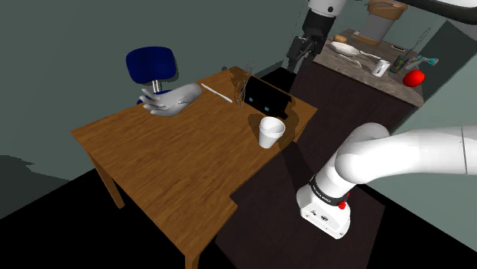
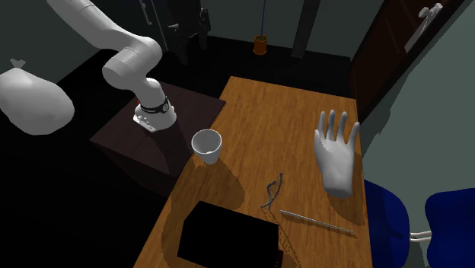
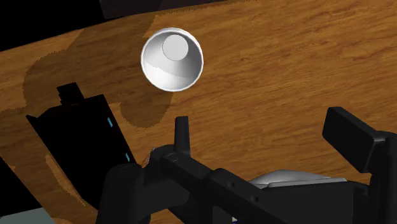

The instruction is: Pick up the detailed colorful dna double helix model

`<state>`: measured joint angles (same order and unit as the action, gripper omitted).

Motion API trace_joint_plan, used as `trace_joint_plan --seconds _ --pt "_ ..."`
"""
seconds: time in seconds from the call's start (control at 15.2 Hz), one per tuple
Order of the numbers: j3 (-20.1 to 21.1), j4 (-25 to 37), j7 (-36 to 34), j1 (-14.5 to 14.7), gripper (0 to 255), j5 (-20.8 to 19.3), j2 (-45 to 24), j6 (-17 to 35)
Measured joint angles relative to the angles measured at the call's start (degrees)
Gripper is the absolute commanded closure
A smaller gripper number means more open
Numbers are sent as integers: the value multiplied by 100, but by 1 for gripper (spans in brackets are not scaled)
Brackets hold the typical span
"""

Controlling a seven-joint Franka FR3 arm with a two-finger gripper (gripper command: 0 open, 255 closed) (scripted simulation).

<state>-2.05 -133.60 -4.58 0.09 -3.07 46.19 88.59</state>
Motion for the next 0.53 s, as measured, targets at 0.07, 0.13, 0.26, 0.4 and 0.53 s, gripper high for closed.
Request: trace_joint_plan --seconds 0.07,0.13,0.26,0.4,0.53 --pt "0 0 0 0 0 0 0 0" --pt "-39 18 44 -3 0 -21 -92 80" --pt "-175 51 205 -18 0 -88 -317 297" --pt "-330 125 387 -29 0 -151 -632 571" --pt "-499 231 596 -38 0 -206 -975 844"
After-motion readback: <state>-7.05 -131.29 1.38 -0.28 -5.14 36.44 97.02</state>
